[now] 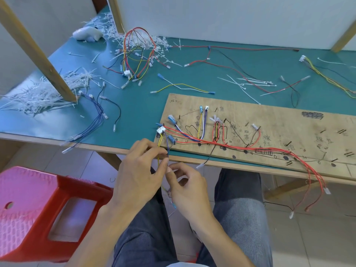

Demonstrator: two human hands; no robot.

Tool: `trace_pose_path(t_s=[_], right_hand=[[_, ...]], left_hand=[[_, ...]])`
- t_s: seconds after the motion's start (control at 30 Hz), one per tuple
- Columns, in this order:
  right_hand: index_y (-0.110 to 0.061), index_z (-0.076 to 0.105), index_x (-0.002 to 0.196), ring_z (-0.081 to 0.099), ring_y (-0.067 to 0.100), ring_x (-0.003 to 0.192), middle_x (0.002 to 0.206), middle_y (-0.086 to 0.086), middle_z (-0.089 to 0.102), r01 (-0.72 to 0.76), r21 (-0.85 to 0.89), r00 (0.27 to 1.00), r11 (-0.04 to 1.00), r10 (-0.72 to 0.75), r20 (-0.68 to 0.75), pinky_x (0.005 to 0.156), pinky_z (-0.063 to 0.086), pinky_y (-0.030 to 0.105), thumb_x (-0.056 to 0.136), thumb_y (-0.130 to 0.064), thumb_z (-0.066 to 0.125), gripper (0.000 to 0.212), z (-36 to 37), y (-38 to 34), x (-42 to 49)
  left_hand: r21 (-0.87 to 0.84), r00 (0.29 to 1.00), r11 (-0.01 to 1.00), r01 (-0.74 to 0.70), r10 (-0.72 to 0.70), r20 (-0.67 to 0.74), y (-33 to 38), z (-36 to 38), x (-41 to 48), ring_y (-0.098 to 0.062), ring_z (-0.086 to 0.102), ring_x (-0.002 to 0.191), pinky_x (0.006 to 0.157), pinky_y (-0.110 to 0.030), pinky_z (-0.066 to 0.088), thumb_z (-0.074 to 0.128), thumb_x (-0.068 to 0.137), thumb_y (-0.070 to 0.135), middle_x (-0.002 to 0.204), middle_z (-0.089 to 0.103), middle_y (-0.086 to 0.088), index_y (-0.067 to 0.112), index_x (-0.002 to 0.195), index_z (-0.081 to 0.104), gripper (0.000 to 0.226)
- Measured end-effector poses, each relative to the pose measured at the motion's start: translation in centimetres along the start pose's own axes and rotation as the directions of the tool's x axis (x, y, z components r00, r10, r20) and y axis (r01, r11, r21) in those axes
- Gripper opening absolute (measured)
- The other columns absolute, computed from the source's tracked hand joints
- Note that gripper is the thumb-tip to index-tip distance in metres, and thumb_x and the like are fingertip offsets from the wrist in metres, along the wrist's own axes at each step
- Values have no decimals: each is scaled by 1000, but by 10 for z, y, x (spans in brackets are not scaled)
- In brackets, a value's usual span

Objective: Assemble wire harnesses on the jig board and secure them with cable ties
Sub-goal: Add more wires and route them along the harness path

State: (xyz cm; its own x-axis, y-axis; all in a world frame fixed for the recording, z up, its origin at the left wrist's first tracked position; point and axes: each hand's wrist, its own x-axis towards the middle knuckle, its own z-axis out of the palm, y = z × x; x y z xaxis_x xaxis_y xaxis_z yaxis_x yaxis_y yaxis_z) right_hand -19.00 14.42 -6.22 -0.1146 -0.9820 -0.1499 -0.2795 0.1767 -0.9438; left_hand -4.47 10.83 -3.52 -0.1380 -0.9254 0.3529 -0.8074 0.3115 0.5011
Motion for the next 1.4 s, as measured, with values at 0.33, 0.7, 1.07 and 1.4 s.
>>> trace_pose_path(t_s=[0.33, 0.7, 1.07, 1.4], right_hand=[[-27, 81, 87, 54, 16, 50, 66, -2, 68, -245, 493, 954, 835, 298, -30, 46, 43, 21, 92, -34, 82, 9, -7, -7, -11], [-34, 83, 93, 46, 16, 43, 50, 3, 61, -11, 390, 953, 921, 128, -274, 46, 43, 34, 96, -40, 76, 9, 0, 3, -18], [-30, 68, 91, 65, 20, 60, 68, -10, 69, 179, -487, 931, 855, -307, -195, 56, 52, 42, 104, -62, 47, 41, -24, 11, -26], [-39, 69, 84, 66, 7, 78, 78, -15, 63, 97, -448, 971, 889, -184, -154, 71, 52, 27, 97, -47, 68, 15, -116, 29, -39]], left_hand=[[-78, 998, 995, 63, -62, 20, 4, 2, 2, -6, 59, 93, 75, -29, 57, 81, 87, 28, 101, 56, 15, 23, 108, 74, 23], [-85, 999, 995, 50, -50, -3, 8, 9, -1, -9, 57, 98, 72, -31, 56, 72, 91, 40, 102, 49, 17, 29, 111, 68, 23], [-2, 999, 999, 43, -43, 21, 7, 13, 1, -8, 54, 98, 67, -24, 50, 72, 90, 34, 104, 47, 15, 29, 112, 64, 24], [34, 998, 999, 39, -40, 48, 9, 9, 0, -11, 53, 97, 66, -22, 46, 75, 90, 20, 104, 49, 10, 21, 115, 68, 26]])
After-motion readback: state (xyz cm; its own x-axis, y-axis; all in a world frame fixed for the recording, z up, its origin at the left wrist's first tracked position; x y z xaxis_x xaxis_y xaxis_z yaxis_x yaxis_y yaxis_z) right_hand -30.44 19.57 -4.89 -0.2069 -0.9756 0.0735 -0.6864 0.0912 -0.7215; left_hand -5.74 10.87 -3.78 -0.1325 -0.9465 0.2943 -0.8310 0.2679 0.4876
